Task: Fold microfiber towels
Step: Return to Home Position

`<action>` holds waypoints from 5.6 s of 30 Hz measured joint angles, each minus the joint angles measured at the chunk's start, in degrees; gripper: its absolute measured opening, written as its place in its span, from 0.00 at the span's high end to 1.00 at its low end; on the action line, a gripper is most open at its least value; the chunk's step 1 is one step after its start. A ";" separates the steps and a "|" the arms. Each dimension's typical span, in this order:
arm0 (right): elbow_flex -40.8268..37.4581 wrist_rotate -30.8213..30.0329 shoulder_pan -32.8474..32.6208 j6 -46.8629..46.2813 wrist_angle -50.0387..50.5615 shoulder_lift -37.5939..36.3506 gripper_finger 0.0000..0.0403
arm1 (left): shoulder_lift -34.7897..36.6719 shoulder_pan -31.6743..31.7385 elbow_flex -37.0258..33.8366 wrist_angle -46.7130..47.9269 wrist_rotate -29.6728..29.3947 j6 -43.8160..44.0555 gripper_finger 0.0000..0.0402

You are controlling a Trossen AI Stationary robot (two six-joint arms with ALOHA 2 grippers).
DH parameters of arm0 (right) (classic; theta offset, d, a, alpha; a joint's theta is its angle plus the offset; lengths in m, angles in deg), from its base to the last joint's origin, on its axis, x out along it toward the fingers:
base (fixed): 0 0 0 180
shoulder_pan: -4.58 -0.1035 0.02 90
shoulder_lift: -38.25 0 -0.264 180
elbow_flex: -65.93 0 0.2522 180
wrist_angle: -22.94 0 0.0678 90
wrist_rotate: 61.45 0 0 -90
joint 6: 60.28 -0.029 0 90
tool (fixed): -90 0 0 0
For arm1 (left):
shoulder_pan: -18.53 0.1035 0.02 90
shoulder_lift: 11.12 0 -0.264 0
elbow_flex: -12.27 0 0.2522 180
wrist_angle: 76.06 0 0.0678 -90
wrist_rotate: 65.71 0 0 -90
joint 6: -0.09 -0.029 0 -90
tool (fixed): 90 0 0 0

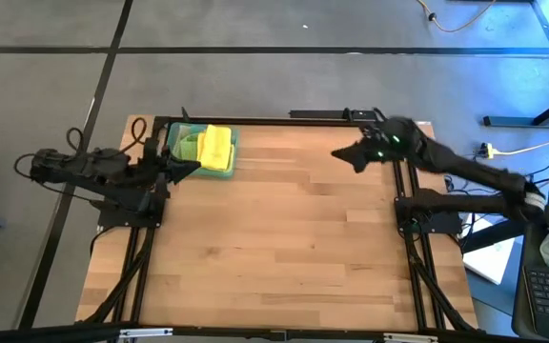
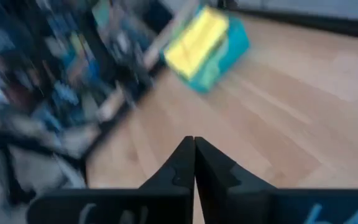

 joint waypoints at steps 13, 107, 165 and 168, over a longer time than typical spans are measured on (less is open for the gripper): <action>-36.51 -2.92 0.00 -21.89 -28.72 -27.85 0.98 | 25.65 -2.82 -19.82 -5.23 -2.44 5.30 1.00; -42.79 -23.28 -26.25 32.29 -15.85 -40.74 0.94 | 23.51 3.42 -39.33 -19.72 16.11 -29.13 1.00; -42.73 -23.29 -26.24 32.31 -15.81 -40.74 0.94 | 23.51 3.43 -39.33 -19.72 16.11 -29.16 1.00; -42.73 -23.28 -26.25 32.31 -15.82 -40.74 0.94 | 23.51 3.43 -39.33 -19.72 16.11 -29.16 1.00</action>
